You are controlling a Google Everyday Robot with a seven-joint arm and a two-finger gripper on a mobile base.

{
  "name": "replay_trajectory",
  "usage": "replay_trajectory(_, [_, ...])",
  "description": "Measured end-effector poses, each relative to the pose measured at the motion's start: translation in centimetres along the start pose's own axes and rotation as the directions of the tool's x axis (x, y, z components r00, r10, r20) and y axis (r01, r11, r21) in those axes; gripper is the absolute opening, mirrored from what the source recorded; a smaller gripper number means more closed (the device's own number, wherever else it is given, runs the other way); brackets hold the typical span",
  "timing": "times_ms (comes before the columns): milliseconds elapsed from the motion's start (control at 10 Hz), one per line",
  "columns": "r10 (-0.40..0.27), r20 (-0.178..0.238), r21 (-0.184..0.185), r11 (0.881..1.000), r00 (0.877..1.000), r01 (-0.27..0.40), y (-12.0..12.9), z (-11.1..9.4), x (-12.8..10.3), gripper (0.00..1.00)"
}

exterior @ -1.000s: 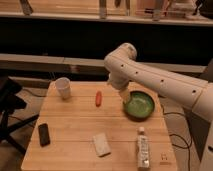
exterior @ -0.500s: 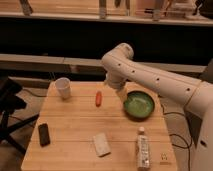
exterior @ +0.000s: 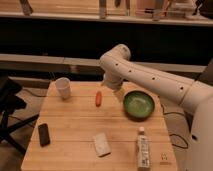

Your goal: Drag the pepper across the table

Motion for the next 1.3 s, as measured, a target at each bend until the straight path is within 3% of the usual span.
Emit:
replay_trajectory(700, [-0.085, 0.025, -0.007, 0.996, 0.996, 0.085, -1.3, 2.9, -0.3, 0.80])
replay_trajectory(1300, [-0.179, 0.036, -0.021, 0.983, 0.983, 0.180, -2.7, 5.9, -0.5, 0.80])
